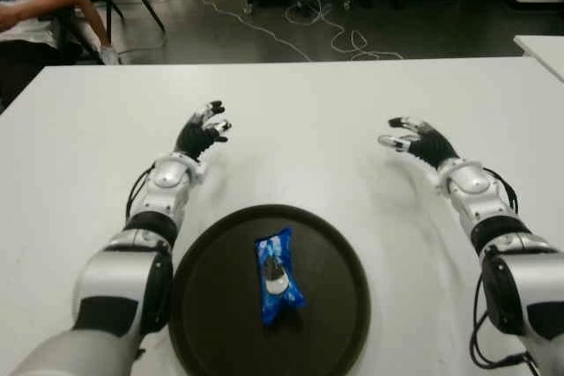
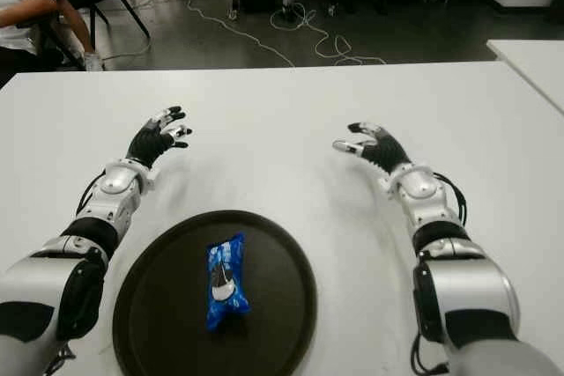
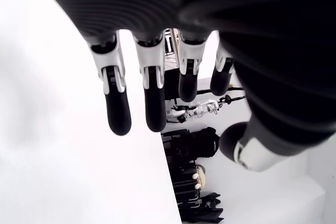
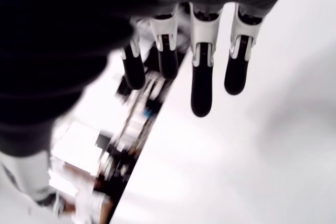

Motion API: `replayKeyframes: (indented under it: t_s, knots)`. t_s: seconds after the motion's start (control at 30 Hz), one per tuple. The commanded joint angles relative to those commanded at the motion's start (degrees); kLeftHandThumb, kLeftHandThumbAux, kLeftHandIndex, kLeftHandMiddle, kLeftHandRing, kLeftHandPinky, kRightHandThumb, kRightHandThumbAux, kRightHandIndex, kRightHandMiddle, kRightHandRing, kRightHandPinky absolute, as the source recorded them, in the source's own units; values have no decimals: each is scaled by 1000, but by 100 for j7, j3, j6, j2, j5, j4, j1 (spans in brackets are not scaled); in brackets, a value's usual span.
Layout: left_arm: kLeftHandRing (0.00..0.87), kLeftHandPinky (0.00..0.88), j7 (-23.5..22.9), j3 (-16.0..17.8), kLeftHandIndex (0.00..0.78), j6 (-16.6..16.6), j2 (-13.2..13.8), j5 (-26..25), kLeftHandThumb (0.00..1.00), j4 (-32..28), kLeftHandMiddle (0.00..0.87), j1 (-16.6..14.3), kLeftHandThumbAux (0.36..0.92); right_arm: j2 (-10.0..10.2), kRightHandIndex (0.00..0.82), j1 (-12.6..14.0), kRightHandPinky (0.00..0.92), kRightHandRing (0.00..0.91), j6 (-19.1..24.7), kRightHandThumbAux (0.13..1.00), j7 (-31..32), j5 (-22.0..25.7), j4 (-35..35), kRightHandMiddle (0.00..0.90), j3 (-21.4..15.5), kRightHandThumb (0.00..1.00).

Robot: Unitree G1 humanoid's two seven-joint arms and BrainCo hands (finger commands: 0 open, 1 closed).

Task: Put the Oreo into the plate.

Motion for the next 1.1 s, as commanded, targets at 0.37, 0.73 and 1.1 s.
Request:
replayKeyframes:
  t_s: [0.37,0.73,1.1]
  knots:
    - [231,320,-130,-1,52,-27,11,-4,216,-27,129,14,652,85,230,-24,423,392,379,661,377,336,-5,343,-429,0]
    - [219,295,-359,-36,63,6,94,28,174,-13,147,19,622,163,191,-55,412,358,521,664,652,351,-38,305,-486,0]
    - [224,299,-426,-52,59,58,154,38,200,6,149,9,646,225,193,-84,391,349,601,657,609,294,-9,303,-454,0]
